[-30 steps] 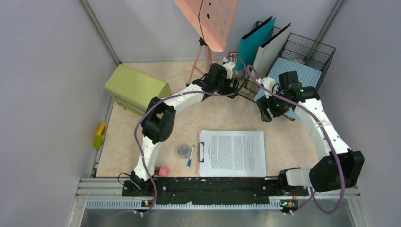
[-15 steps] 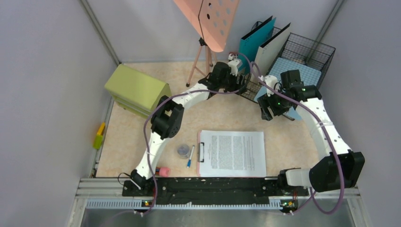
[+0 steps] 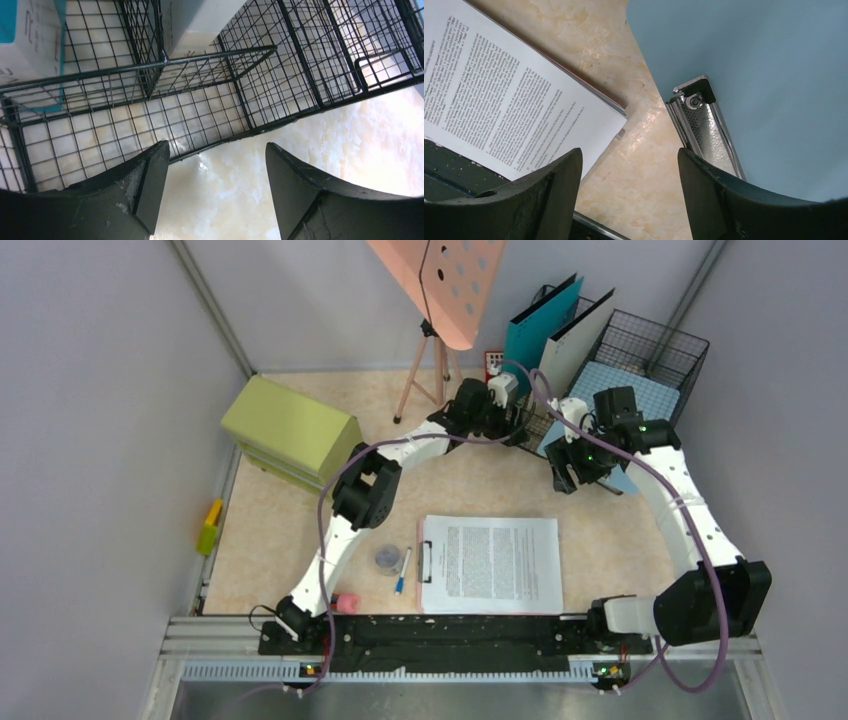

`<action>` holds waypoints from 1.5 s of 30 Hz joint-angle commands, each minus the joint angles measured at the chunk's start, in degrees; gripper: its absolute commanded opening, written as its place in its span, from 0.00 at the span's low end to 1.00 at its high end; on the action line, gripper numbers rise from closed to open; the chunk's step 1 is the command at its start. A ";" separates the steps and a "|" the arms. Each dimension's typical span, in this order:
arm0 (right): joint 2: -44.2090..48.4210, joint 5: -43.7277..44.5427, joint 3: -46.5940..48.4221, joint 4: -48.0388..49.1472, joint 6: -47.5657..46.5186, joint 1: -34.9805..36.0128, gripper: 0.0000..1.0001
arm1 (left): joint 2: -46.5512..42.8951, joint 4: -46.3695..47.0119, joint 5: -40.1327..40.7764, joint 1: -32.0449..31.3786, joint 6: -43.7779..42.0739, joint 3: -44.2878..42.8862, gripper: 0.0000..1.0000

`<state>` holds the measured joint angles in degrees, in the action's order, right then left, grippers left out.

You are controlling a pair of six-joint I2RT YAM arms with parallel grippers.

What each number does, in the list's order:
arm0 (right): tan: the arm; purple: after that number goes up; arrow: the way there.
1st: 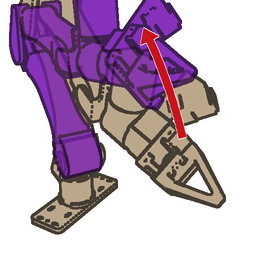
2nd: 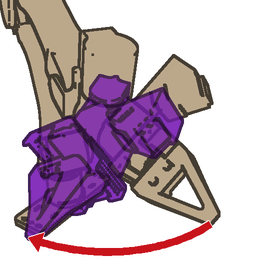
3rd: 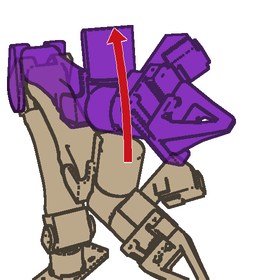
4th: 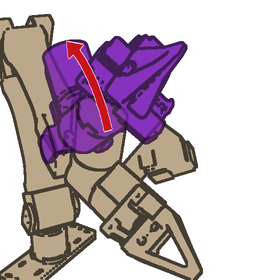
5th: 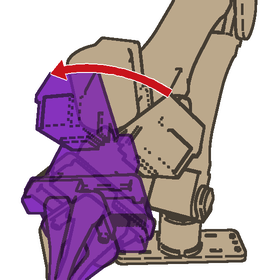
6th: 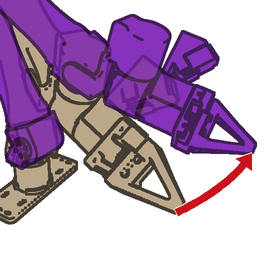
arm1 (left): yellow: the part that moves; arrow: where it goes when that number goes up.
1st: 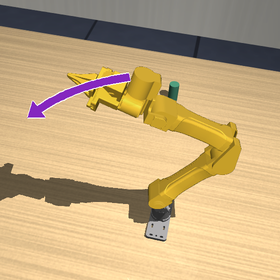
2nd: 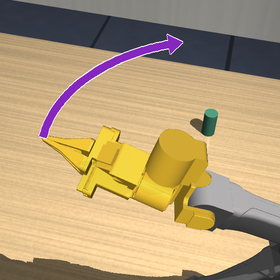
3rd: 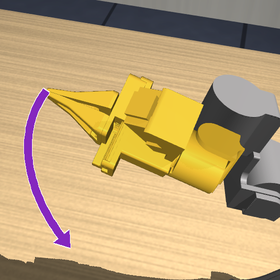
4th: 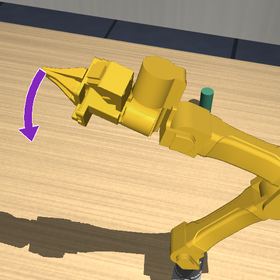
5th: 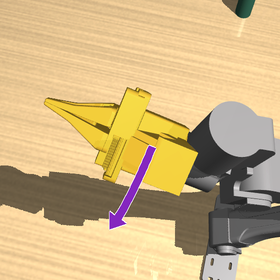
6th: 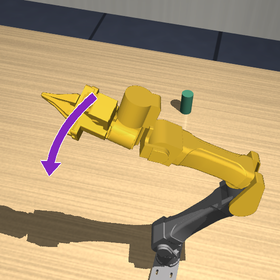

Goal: Organize the desk
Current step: Place the folder in the storage box.

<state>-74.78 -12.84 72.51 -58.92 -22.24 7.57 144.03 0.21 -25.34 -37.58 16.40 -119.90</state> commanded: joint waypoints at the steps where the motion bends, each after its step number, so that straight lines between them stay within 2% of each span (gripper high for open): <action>1: -0.86 4.31 3.05 4.81 -0.23 -1.21 0.70 | 1.83 3.45 -2.85 -0.72 1.89 -3.00 0.76; 7: -1.04 3.87 3.36 3.94 -0.10 -1.18 0.70 | 4.06 3.93 -2.33 -0.90 6.90 -5.78 0.75; 12: -1.21 4.39 3.71 3.67 -0.37 -1.16 0.70 | 5.41 3.78 -3.83 -0.74 8.50 -6.88 0.69; 19: -1.42 4.29 3.65 3.47 -0.49 -1.17 0.70 | 6.75 10.61 -13.11 -0.96 12.85 -7.57 0.63; 24: -1.58 4.40 3.69 3.31 -0.68 -1.17 0.69 | 7.26 13.18 -16.72 -1.00 13.30 -7.80 0.60; 36: -1.96 7.00 4.35 2.74 -0.91 -1.16 0.68 | 6.74 15.63 -21.17 -0.91 14.09 -5.37 0.32; 43: -2.31 7.12 5.07 2.57 -0.57 -1.16 0.67 | 6.64 15.55 -22.14 -0.77 14.35 -5.37 0.07; 44: -2.16 6.94 5.09 2.53 -0.51 -1.16 0.67 | 6.71 15.45 -22.36 -0.76 14.28 -5.35 0.01; 45: -2.05 7.02 5.28 2.59 -0.42 -1.22 0.67 | 6.75 15.34 -22.62 -0.74 14.19 -5.35 0.00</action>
<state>-76.69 -8.51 74.08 -61.54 -22.24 7.31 151.68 14.15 -42.46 -37.12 29.47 -125.34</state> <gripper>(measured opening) 0.672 0.044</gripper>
